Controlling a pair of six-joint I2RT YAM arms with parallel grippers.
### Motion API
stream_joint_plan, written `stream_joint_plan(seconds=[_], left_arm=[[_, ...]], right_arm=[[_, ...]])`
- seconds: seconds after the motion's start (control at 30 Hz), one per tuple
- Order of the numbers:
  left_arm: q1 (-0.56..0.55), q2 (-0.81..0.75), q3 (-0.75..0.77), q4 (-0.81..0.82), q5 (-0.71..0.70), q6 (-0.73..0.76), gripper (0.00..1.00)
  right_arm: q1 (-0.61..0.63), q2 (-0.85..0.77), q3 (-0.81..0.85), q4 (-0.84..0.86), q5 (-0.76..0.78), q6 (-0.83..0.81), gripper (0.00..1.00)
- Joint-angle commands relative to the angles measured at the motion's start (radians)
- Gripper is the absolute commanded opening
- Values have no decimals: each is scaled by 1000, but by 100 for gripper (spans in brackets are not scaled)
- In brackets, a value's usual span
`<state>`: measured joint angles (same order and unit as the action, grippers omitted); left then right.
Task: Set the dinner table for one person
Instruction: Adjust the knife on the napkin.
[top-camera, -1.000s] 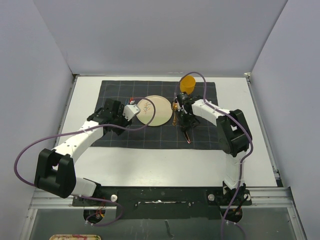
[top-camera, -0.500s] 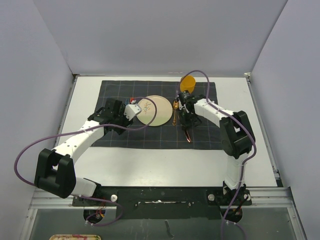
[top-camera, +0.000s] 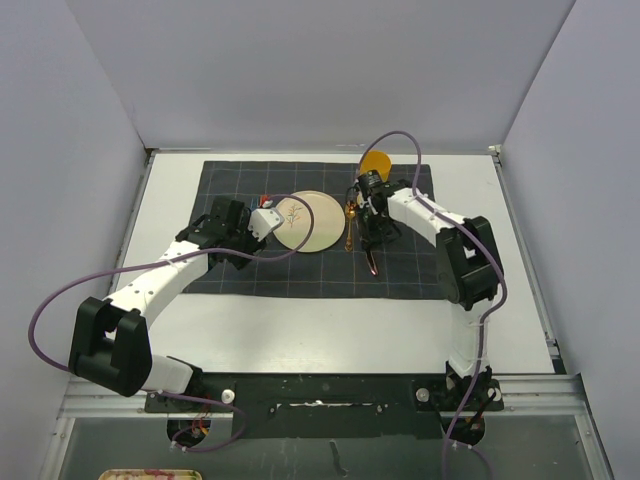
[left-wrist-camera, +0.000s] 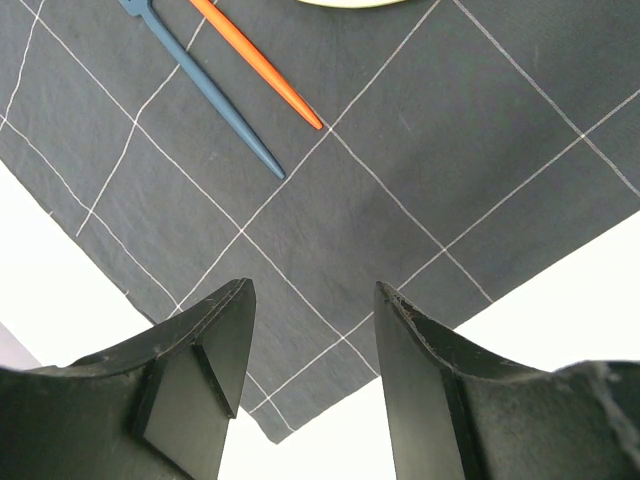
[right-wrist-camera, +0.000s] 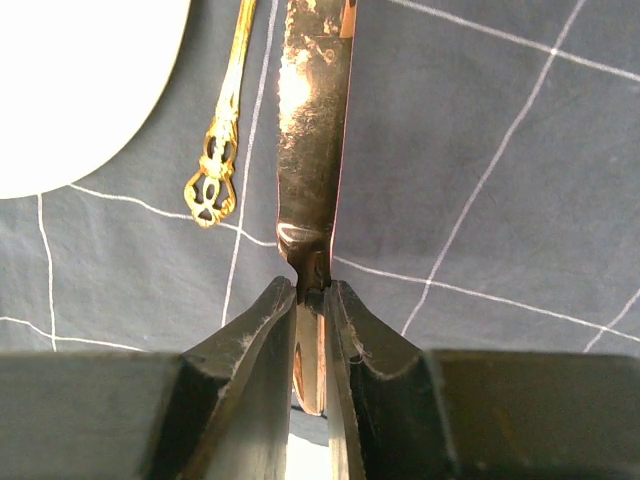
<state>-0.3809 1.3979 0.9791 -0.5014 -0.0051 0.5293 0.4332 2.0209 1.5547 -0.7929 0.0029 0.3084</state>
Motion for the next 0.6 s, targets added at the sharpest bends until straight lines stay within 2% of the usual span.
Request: stream_joint_plan(seconds=[0.0, 0.57], left_arm=[[-6, 1, 34, 19, -3, 1, 49], [-6, 1, 15, 34, 1, 0, 49]], right_arm=[[0, 29, 80, -17, -13, 34, 0], [-5, 105, 213, -62, 65, 101, 0]])
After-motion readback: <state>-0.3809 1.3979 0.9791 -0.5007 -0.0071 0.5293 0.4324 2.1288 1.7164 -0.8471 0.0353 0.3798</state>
